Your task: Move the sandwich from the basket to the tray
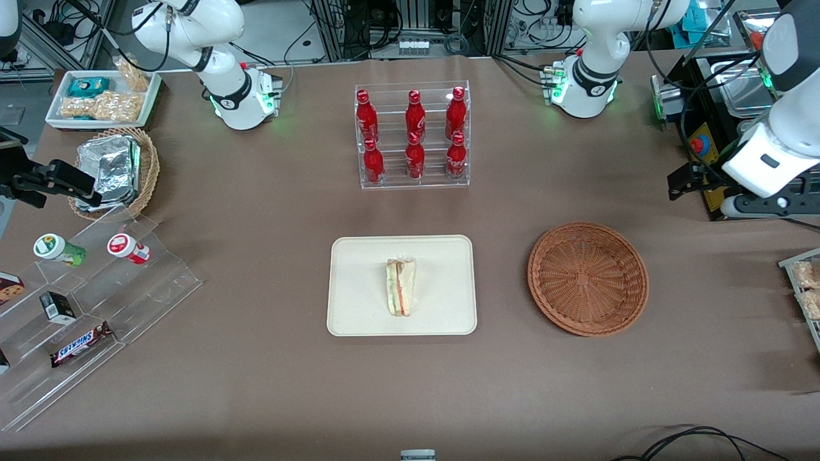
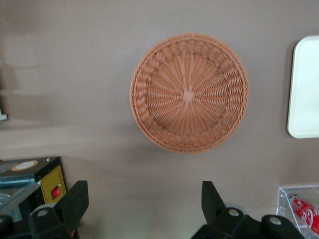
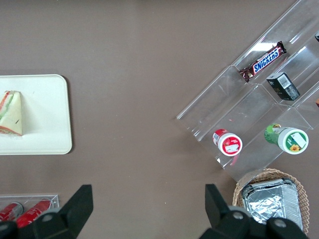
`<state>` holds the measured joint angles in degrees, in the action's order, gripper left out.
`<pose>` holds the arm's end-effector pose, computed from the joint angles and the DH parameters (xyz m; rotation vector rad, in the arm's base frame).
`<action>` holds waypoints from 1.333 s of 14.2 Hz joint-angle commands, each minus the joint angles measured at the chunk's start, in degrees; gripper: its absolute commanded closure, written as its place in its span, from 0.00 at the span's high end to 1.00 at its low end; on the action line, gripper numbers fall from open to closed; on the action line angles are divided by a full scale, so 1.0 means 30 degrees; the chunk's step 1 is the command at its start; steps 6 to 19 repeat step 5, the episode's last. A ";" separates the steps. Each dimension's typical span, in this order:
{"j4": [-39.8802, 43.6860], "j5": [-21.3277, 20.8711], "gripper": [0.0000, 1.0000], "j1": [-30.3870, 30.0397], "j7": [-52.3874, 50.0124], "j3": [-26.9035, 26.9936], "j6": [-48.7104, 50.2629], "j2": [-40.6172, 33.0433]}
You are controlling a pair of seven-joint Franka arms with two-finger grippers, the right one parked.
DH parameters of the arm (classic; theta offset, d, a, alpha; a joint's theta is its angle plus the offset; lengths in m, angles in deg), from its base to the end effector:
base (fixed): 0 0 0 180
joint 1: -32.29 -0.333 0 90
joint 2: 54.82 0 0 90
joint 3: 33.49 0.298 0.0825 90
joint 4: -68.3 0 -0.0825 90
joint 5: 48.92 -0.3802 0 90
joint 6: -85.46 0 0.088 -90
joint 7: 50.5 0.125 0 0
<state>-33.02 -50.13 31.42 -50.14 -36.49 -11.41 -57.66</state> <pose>0.5400 -0.0182 0.5328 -3.1165 0.0720 0.0433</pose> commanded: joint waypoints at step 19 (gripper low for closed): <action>0.0579 0.0049 1.00 -0.0502 0.0200 -0.0407 -0.0405 0.0097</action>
